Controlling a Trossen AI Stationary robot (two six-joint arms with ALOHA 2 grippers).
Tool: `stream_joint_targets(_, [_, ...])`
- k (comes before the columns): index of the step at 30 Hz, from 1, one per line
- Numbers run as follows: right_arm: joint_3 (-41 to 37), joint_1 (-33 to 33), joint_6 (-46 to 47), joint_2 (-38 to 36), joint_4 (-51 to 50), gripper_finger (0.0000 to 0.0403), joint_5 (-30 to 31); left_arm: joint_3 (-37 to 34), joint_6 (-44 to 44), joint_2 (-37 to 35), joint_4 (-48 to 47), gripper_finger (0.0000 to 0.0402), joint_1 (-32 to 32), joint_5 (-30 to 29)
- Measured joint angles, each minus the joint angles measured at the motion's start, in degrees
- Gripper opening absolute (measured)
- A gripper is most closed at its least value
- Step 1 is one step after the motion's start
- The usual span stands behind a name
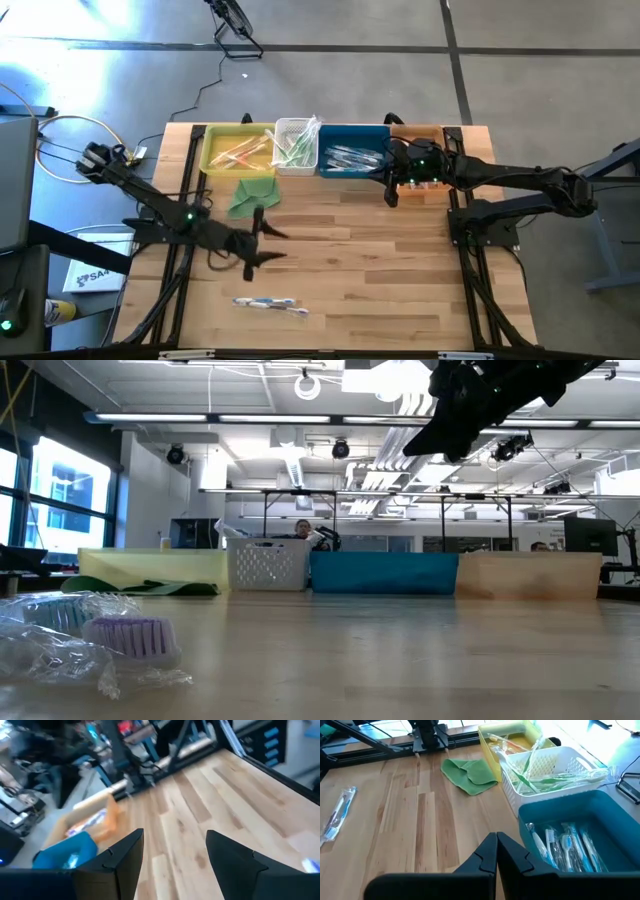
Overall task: Pick & Place Toothbrushes
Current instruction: Put the violet toothbrush into the orange bin
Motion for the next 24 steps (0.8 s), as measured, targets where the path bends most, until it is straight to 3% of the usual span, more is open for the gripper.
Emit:
stream_joint_targets(8, [0.0, 0.0, 0.46, 0.53, 0.11, 0.0002, -0.02, 11.81, -3.48, 8.94, -11.2, 0.0209, -3.37, -0.23])
stream_joint_targets(19, [-0.02, 0.0, 0.48, 1.96, -1.07, 0.0002, -0.01, 27.37, -5.99, 24.66, -24.84, 0.0209, -3.33, 6.51])
stream_joint_targets(24, [-0.02, -0.07, 1.46, 2.3, -2.07, 0.0002, 0.17, 33.1, -7.89, 31.03, -27.36, 0.0209, -3.33, 12.42])
